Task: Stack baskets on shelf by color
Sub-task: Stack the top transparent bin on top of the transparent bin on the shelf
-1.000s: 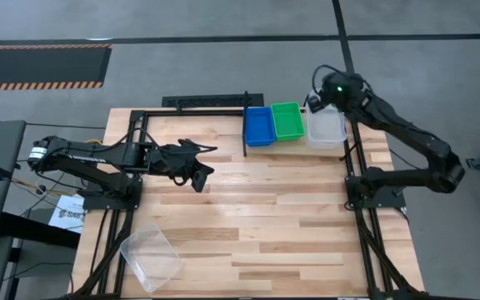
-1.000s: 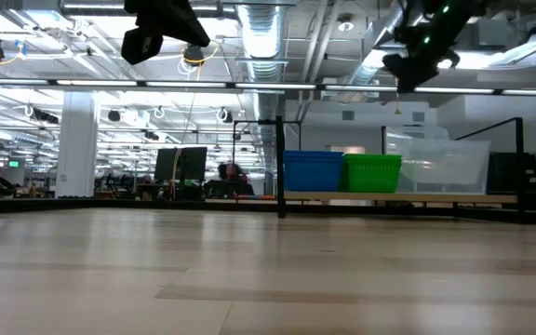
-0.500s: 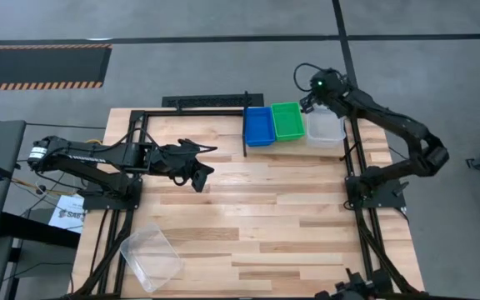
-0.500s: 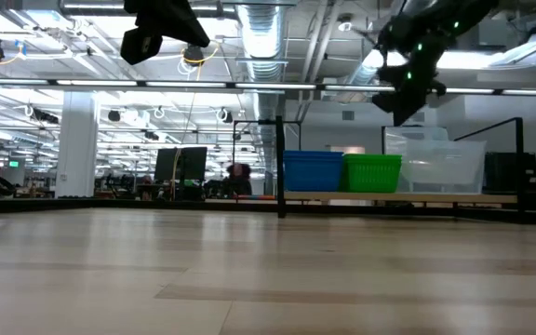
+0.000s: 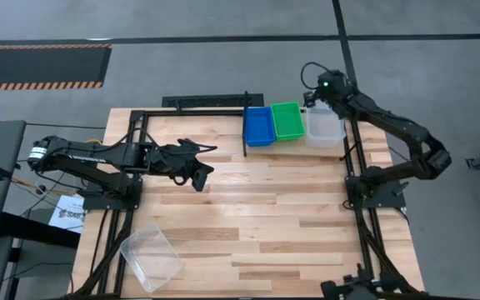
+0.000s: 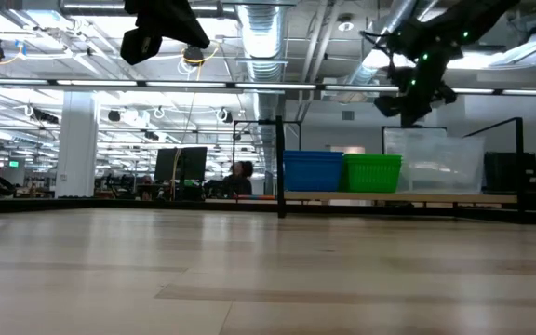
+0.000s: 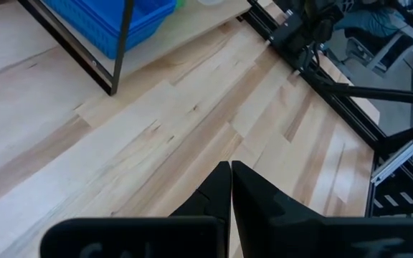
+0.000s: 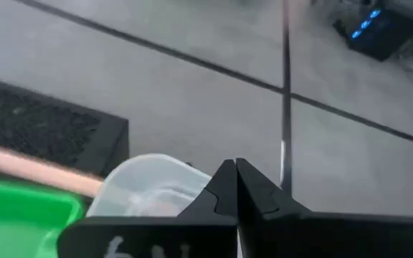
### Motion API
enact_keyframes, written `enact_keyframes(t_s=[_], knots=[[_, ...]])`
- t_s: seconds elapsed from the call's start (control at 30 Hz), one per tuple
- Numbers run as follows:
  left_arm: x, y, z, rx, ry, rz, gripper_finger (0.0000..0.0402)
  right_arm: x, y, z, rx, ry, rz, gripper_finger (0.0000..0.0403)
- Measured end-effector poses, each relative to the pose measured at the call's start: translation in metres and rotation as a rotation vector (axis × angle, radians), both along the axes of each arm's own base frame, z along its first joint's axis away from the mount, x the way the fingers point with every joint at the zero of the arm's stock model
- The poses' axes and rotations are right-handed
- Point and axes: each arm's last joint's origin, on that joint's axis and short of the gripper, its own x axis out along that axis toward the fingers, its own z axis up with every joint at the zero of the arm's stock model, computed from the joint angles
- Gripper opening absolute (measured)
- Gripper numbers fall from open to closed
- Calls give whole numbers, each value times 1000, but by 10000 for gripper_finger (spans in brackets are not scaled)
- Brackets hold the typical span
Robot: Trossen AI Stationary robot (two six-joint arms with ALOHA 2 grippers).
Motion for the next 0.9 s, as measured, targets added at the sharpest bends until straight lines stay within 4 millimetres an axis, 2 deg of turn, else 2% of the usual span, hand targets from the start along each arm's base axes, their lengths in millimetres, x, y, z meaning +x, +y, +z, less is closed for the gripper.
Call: enact_keyframes(t_s=[0.1, 0.17, 0.3, 0.4, 0.57, 0.8, 0.9], knots=[[0, 0, 0, -2, 1, -2, 0, 1, -3, -4, 33, -13, 18, 17], [0, 0, 0, -8, 1, -8, 0, 2, 2, 1, 38, -28, 54, 19], [0, -1, 0, -16, 1, -18, 0, 2, 12, 38, -104, -149, 94, 12], [0, -1, 0, -15, 1, -17, 0, -2, 15, 48, -162, -187, 81, 6], [0, 0, 0, -7, 2, -13, 0, -1, 7, 34, -99, -128, 51, 9], [0, 0, 0, -4, 2, -12, 0, 8, -7, -24, 81, 11, 44, 17], [0, 0, 0, -6, 2, -14, 0, 11, -11, -31, 92, 39, 55, 13]])
